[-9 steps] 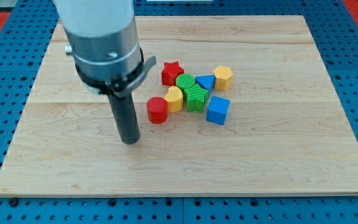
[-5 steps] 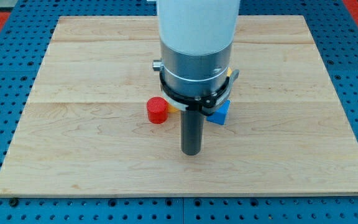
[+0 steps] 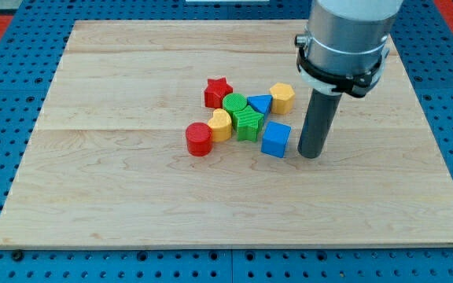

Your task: Move your arm towards the blue cube

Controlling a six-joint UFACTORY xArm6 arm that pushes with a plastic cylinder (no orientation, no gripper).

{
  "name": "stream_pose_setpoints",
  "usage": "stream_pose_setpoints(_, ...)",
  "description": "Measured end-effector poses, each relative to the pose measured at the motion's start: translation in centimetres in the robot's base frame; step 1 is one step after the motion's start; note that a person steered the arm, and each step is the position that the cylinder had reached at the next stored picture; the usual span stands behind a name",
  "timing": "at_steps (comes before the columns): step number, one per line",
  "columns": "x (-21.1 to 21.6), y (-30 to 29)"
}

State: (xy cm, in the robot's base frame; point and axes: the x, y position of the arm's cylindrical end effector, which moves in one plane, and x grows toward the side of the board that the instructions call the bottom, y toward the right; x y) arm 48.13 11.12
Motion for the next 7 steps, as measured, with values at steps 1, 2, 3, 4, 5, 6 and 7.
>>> stream_pose_setpoints(1,-1.3,0.0)
stream_pose_setpoints(2,-1.3,0.0)
stream_pose_setpoints(3,-1.1,0.0)
stream_pose_setpoints(4,-0.5,0.0)
stream_pose_setpoints(5,-0.2,0.0)
stream_pose_setpoints(6,-0.2,0.0)
stream_pose_setpoints(7,-0.1,0.0)
